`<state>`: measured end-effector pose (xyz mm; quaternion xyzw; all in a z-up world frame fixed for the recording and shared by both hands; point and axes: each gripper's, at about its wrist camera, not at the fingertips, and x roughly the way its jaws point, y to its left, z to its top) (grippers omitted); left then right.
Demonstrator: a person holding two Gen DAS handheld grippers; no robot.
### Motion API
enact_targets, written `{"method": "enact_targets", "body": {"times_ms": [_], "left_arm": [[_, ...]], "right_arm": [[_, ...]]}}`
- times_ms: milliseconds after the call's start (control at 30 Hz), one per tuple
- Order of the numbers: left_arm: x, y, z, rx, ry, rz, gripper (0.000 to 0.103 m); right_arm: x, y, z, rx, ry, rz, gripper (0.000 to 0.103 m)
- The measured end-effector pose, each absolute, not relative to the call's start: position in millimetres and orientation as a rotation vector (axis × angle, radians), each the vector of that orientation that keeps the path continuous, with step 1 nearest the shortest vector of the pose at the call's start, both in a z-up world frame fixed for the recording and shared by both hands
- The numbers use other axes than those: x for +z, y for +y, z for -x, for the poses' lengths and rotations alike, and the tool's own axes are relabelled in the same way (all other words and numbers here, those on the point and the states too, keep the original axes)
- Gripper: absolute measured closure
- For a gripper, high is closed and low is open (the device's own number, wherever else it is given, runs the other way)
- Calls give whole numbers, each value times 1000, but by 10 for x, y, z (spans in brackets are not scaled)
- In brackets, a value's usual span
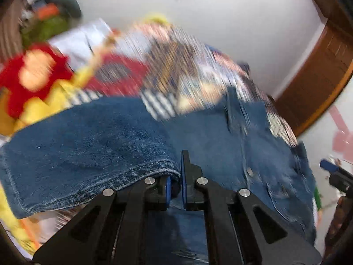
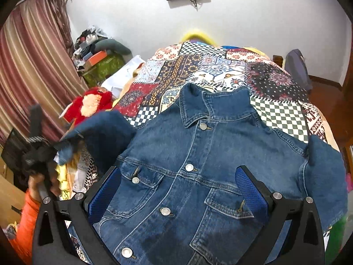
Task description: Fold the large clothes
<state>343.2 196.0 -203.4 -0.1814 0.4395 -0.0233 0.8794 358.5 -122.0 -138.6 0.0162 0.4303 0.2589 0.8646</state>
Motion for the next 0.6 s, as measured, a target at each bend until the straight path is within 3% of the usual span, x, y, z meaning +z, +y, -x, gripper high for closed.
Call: {"method": "enact_targets", "body": {"times_ms": [167, 267, 300, 400, 433, 600], "left_arm": [[-2602, 1530, -3559, -183, 1110, 435, 96], [-2647, 1409, -3525, -169, 1117, 399, 92], [-2621, 1408, -3501, -167, 1119, 397, 87], [-2553, 1483, -3435, -192, 1143, 455, 53], [-2516, 1497, -3377, -194, 1135, 461, 48], [-2262, 1869, -2980, -130, 1050, 489, 47]], "right_arm": [[-1441, -1310, -3583, 542, 940, -63, 0], [-1514, -1341, -3633, 540, 978, -82, 0], [-1548, -1349, -3656, 535, 989, -83, 0], [-1631, -1345, -3702, 522, 1021, -81, 0], [-1655, -1333, -3708, 522, 1030, -79, 0], [-1669, -1274, -3680, 527, 1022, -53, 0]]}}
